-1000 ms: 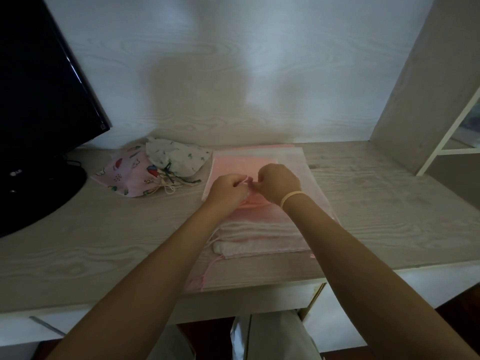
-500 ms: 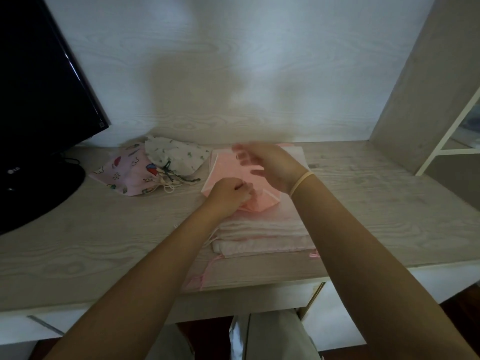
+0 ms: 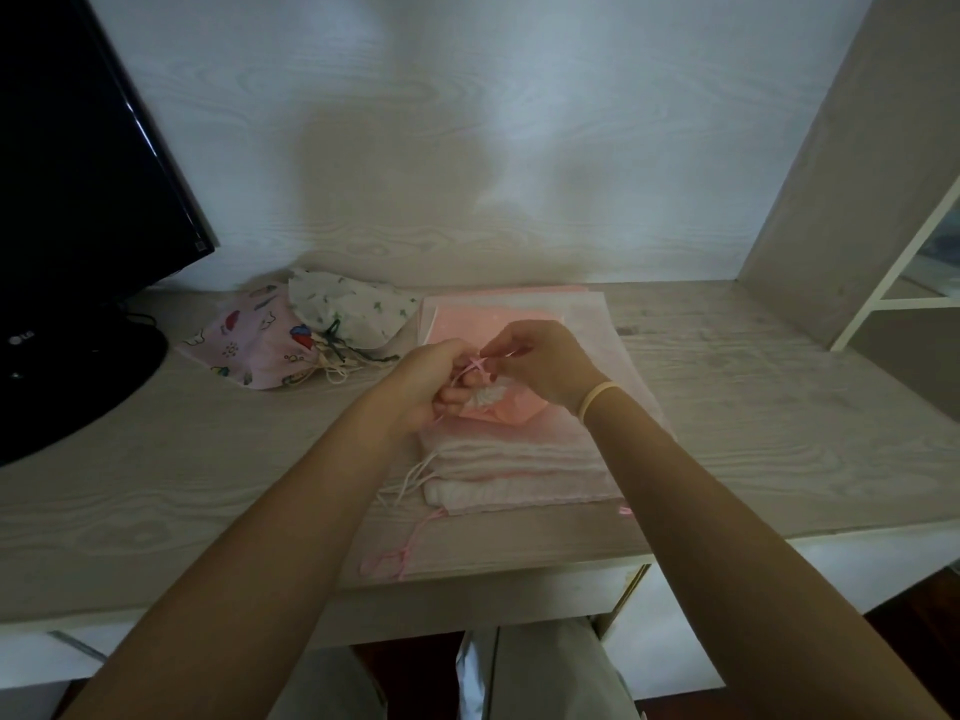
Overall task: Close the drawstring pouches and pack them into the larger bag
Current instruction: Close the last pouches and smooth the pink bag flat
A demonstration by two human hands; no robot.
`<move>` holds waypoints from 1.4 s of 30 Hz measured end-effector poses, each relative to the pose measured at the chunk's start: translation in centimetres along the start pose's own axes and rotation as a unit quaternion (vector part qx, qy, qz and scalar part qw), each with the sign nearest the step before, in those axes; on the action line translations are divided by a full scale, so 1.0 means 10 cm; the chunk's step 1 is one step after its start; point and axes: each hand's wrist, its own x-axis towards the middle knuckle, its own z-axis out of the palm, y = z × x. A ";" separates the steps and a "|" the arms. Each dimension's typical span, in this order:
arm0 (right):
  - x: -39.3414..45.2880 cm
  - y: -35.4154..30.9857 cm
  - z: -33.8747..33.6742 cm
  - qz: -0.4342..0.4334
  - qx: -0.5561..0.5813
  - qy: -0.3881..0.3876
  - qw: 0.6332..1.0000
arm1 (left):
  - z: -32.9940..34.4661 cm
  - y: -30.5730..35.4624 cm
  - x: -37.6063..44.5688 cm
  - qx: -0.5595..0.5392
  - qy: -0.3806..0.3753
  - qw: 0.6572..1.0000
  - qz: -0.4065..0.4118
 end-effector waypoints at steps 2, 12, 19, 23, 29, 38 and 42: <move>0.00 0.00 -0.01 0.003 -0.010 0.004 1.000 | 0.01 -0.01 0.00 0.033 -0.002 0.999 0.012; -0.05 0.00 -0.10 0.038 -0.026 -0.063 0.997 | -0.01 -0.05 0.01 0.171 0.096 0.972 0.127; -0.02 -0.07 0.00 0.023 -0.023 -0.060 0.998 | 0.04 -0.05 0.02 0.283 0.111 0.936 0.179; -0.01 -0.08 0.04 0.018 -0.040 -0.042 0.998 | 0.03 -0.07 0.05 0.303 0.135 0.924 0.192; -0.04 -0.11 0.07 0.014 -0.055 -0.014 0.998 | 0.03 -0.11 0.10 0.269 0.168 0.931 0.182; -0.06 0.01 0.14 -0.011 -0.080 0.061 0.995 | -0.03 -0.03 -0.06 0.288 0.192 0.920 0.184; -0.05 0.02 0.17 -0.028 -0.084 0.063 0.994 | -0.06 -0.03 -0.08 0.281 0.208 0.919 0.182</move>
